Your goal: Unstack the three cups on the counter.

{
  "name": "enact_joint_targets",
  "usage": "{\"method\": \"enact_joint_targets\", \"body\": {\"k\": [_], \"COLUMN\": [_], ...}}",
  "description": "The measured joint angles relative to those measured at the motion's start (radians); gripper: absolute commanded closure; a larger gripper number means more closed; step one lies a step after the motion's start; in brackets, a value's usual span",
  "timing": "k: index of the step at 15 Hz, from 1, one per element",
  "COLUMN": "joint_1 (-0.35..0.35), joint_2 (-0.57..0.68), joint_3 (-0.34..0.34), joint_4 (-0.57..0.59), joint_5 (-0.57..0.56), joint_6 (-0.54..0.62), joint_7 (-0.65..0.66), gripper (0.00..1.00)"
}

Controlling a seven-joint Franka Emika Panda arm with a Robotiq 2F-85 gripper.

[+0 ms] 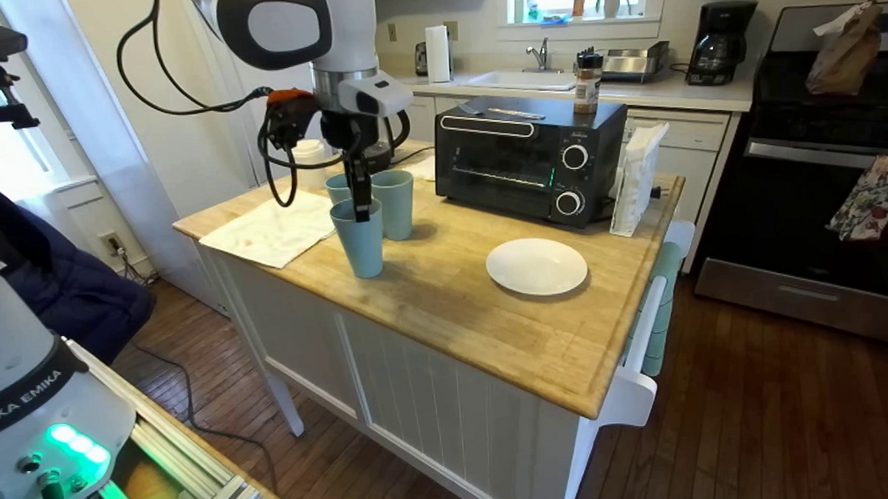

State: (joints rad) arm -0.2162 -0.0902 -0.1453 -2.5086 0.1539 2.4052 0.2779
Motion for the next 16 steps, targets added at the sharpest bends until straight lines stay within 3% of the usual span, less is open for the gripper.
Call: {"method": "enact_joint_targets", "body": {"k": [4, 5, 16], "joint_1": [0.0, 0.001, 0.005], "joint_2": [-0.034, -0.051, -0.326], "joint_3": [-0.001, -0.001, 0.06], "joint_4": [0.02, 0.024, 0.025], "joint_5": [0.002, 0.002, -0.084], "joint_6": [0.001, 0.001, -0.055], "joint_7": [-0.004, -0.004, 0.092], "gripper": [0.02, 0.0, 0.0]}}
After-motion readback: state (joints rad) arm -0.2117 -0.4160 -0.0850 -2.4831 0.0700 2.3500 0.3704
